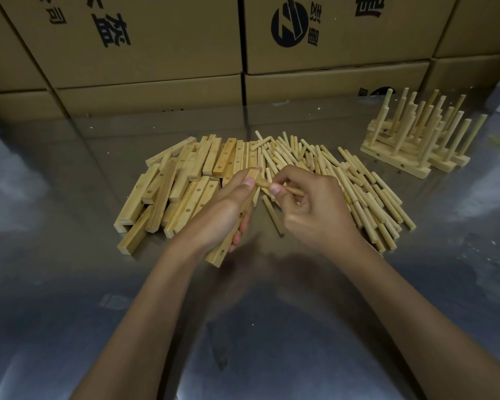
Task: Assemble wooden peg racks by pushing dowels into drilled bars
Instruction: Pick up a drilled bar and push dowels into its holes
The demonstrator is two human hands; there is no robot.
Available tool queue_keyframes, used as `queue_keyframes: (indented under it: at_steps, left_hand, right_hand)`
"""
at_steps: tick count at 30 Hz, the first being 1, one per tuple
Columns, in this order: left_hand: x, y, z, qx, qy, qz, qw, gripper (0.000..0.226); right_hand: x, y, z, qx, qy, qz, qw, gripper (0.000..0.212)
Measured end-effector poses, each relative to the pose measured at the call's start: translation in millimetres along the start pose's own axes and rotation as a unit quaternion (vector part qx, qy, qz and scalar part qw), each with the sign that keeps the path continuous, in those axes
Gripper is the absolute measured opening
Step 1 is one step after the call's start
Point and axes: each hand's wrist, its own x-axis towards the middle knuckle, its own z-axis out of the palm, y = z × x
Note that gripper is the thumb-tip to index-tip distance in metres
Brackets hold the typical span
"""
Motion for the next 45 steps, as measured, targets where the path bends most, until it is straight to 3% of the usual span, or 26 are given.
queue_keyframes:
  at_steps: [8, 15, 17, 20, 22, 25, 29, 33, 36, 38, 40, 45]
  left_hand:
    - [0.6, -0.4, 2.9, 0.039, 0.015, 0.025, 0.999, 0.036]
    - [-1.1, 2.3, 3.9, 0.078, 0.019, 0.045, 0.996, 0.038]
    - [-0.4, 1.5, 4.8, 0.083, 0.016, 0.044, 0.995, 0.039]
    - [2.2, -2.1, 2.2, 0.068, 0.014, 0.028, 0.997, 0.040]
    - [2.3, -3.7, -2.6, 0.042, -0.001, 0.012, 0.999, 0.038]
    - [2.8, -4.7, -6.6, -0.015, -0.028, -0.019, 0.999, 0.030]
    - [2.8, -5.8, -15.4, -0.037, 0.007, -0.052, 0.998, 0.035]
    - [3.0, -5.1, -33.3, -0.065, 0.151, -0.102, 0.981, 0.044]
    - [3.1, -3.8, -39.5, -0.162, 0.200, -0.113, 0.960, 0.044]
    - [2.4, -2.7, -41.0, -0.216, 0.202, -0.096, 0.951, 0.037]
    - [3.0, -2.7, -41.9, -0.238, 0.196, -0.084, 0.947, 0.035]
    - [5.8, -1.0, -39.8, -0.299, 0.160, -0.084, 0.937, 0.030]
  right_hand:
    - [-0.5, -4.9, 0.3, 0.161, -0.011, 0.154, 0.975, 0.019]
    - [-2.7, -1.5, -3.3, 0.278, -0.070, 0.272, 0.919, 0.025]
    - [-0.6, -2.2, -2.4, 0.250, -0.063, 0.252, 0.933, 0.025]
    - [-2.1, -0.2, 2.4, 0.056, -0.033, 0.122, 0.990, 0.018]
    - [-4.9, 0.8, 5.9, -0.064, -0.025, 0.034, 0.997, 0.014]
    - [-2.8, 3.6, 5.9, -0.107, -0.033, -0.013, 0.994, 0.014]
    - [0.9, 6.2, 1.8, -0.003, -0.009, 0.043, 0.999, 0.022]
    - [7.5, 14.2, -7.3, 0.035, 0.069, 0.126, 0.989, 0.031]
    - [3.0, 16.8, -2.1, -0.091, -0.033, 0.137, 0.986, 0.015]
    - [-5.0, 14.1, 9.0, -0.187, -0.099, 0.121, 0.970, 0.019]
    - [-9.9, 12.8, 18.2, -0.233, -0.112, 0.112, 0.959, 0.024]
    - [-6.8, 16.2, 14.6, -0.216, -0.106, 0.139, 0.961, 0.005]
